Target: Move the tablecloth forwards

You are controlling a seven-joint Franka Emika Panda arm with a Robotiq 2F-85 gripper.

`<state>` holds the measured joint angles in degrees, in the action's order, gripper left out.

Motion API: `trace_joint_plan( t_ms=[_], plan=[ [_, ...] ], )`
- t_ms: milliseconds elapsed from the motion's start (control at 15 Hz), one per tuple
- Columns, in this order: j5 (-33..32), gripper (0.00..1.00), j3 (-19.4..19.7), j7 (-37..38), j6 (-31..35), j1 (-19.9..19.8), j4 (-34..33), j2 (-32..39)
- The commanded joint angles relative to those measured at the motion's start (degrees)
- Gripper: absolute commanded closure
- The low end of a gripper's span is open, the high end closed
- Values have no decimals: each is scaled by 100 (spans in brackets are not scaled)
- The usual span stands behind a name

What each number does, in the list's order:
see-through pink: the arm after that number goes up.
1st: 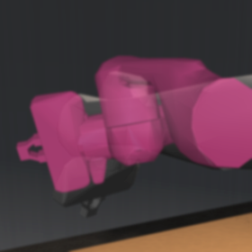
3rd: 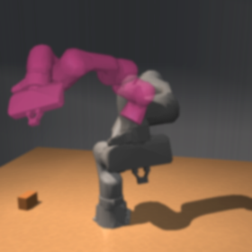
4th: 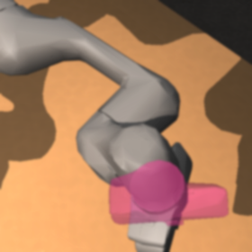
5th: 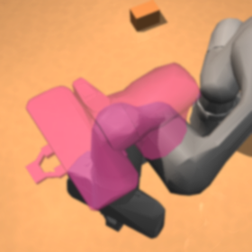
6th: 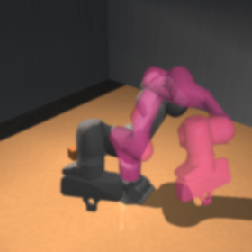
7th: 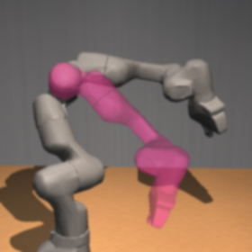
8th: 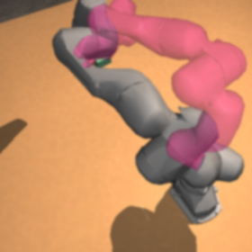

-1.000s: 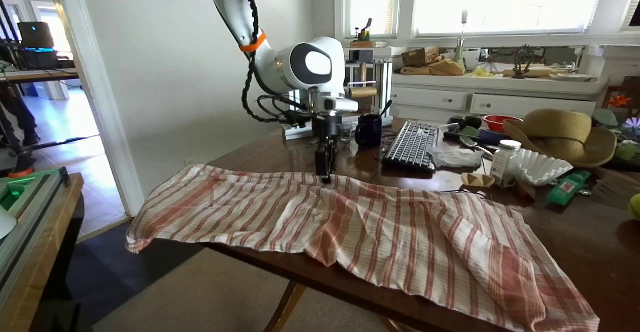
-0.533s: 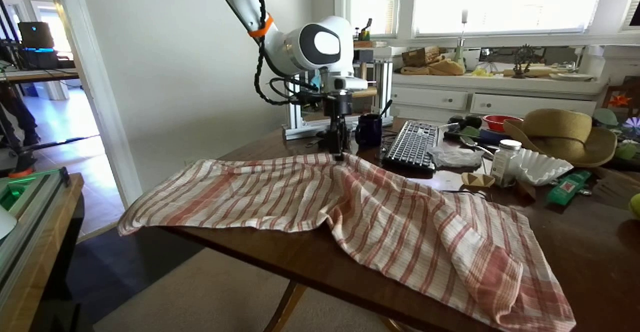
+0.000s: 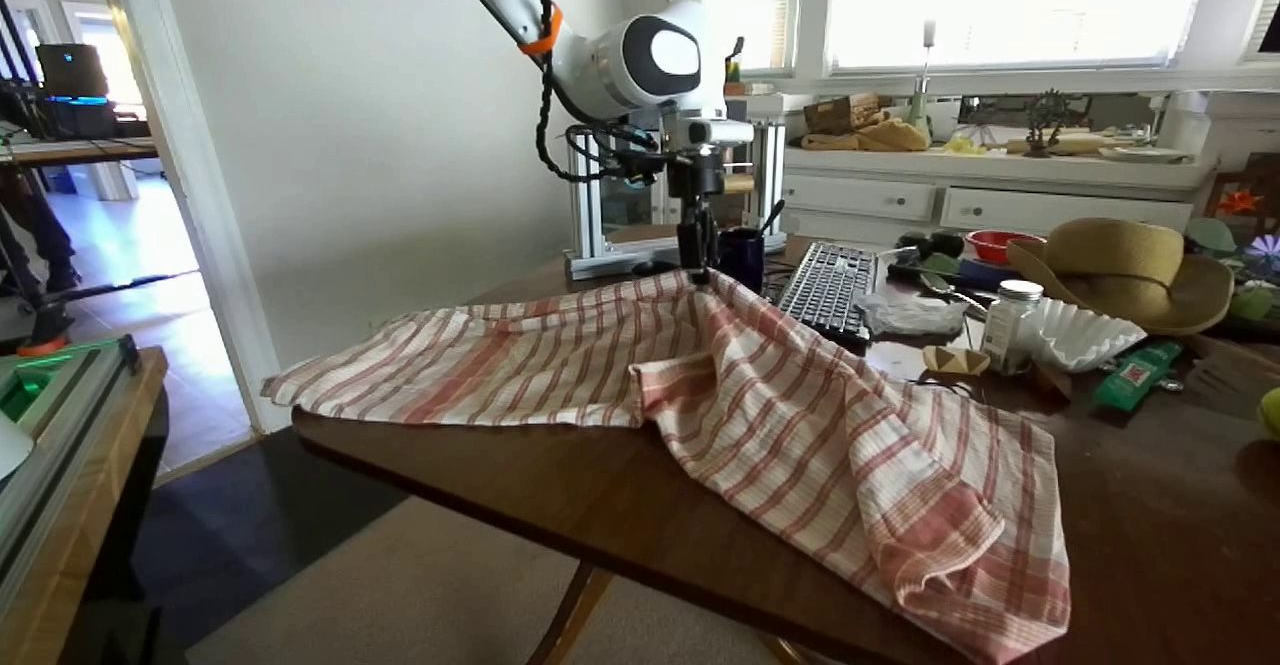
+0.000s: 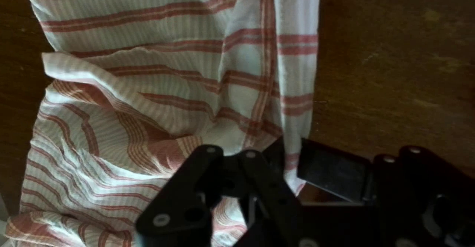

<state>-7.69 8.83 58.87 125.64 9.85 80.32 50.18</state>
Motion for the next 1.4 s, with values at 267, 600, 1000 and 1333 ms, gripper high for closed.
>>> trace_joint_plan(
  t_ms=[267,600,1000,1333],
  plan=[
    [171,100,-24,247,-158,-36,-1388,902],
    [187,100,-26,313,-258,-74,-2066,1285],
    [161,72,-24,272,-403,-108,-2462,1488],
    [260,37,-35,127,229,-394,-1305,709]
  ],
)
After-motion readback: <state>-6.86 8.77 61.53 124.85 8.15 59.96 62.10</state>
